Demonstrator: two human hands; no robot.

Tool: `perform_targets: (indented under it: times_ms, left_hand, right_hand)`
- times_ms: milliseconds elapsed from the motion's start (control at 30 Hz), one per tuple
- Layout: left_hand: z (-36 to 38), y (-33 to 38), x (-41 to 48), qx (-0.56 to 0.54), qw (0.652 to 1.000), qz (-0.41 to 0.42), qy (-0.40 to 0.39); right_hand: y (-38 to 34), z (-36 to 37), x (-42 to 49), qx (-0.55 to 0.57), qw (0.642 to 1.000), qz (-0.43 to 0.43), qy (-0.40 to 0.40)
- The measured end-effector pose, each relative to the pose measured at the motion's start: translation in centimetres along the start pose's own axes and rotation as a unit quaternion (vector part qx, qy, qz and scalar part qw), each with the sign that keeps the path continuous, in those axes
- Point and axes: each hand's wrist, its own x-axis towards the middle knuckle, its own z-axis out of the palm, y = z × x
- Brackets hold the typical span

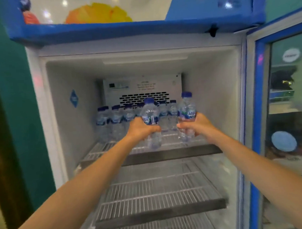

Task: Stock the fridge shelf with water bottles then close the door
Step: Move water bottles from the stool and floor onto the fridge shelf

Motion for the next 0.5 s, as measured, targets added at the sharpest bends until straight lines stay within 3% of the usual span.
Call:
perform_targets:
  times_ms: [500]
  left_hand:
    - [9.1,-3.0,13.0,-0.058,0.996,-0.005,-0.072]
  right_hand:
    - [9.0,-1.2,13.5,0.008,0.996,0.069,0.048]
